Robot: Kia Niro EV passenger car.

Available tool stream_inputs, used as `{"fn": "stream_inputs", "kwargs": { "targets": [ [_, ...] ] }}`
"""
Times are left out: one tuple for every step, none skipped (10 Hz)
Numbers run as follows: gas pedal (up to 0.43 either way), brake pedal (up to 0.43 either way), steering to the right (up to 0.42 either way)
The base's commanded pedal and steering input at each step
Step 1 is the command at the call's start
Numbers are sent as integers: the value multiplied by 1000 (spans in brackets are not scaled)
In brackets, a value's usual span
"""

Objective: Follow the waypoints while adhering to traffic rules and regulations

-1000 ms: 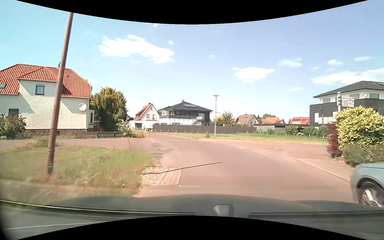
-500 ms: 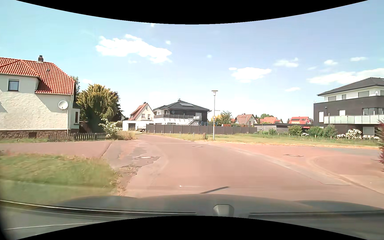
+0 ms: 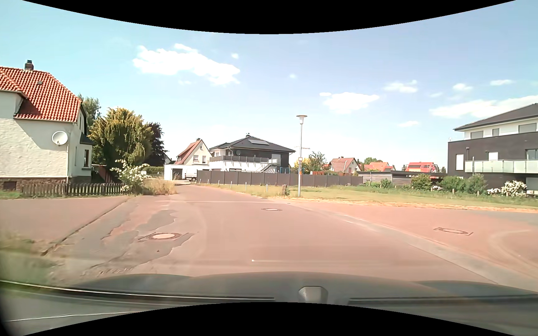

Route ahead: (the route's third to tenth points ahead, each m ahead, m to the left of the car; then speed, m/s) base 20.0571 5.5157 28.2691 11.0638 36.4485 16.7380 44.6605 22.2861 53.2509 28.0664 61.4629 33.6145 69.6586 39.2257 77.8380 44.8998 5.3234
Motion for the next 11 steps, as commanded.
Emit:
{"fn": "stream_inputs", "kwargs": {
  "targets": [
    [79,6,-6],
    [130,6,-14],
    [157,6,-25],
    [169,6,-37],
    [189,6,-60],
    [209,6,-80],
    [220,6,-95],
    [228,6,-112],
    [228,6,-127],
    [248,6,-130],
    [248,6,-130]
  ]
}}
